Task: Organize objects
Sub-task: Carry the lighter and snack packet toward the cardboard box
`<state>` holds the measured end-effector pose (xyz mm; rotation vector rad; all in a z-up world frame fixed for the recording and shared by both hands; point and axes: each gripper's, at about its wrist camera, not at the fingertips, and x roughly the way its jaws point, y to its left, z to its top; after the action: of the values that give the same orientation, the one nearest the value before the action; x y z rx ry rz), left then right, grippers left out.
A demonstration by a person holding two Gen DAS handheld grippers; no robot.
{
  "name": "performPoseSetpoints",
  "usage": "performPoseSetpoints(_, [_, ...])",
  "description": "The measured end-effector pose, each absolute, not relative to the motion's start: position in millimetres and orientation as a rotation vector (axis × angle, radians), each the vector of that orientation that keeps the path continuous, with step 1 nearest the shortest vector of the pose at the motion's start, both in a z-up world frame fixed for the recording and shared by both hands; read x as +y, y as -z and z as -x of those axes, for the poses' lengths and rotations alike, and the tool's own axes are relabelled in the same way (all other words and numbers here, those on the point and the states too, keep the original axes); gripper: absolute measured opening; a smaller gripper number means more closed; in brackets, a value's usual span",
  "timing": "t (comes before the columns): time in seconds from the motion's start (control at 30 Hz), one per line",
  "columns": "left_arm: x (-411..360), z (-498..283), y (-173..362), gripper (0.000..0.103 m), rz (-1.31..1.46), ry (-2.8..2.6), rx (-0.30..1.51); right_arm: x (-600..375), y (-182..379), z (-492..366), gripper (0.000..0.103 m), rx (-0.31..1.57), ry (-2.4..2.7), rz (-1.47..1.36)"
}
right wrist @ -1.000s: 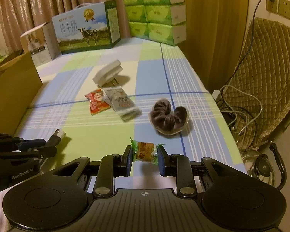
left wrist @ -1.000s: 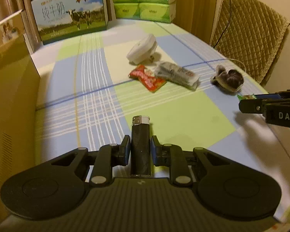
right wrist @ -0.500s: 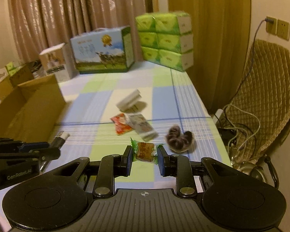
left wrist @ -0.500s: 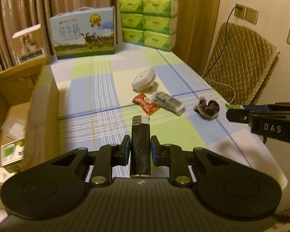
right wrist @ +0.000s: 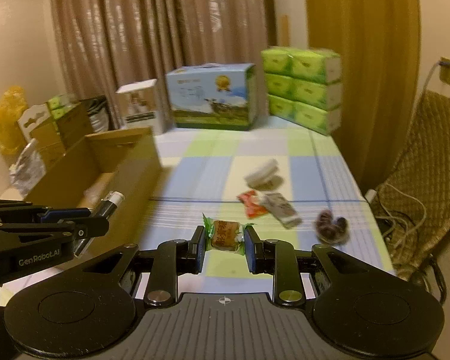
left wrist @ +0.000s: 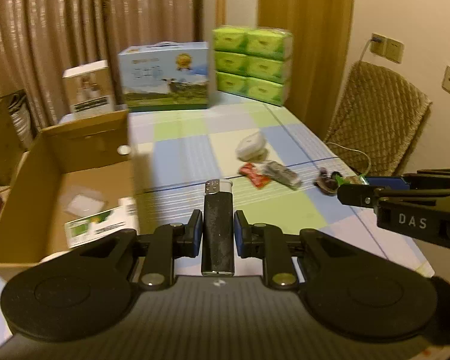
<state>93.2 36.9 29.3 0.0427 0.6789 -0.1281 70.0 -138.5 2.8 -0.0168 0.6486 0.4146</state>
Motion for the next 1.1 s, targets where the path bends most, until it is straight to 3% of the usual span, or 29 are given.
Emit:
performPoseSetpoints(0.53, [134.6, -54.4, -57.0, 0.018, -0.006, -0.061, 0.637, -42.9, -15.4, -46.9, 0.024, 0.615, -0.604, 0.108])
performPoseSetpoints(1.1, [184.0, -63.8, -54.7, 0.018, 0.018, -0.112, 0.655, 13.0, -9.9, -65.2, 0.024, 0.634, -0.681, 0.127])
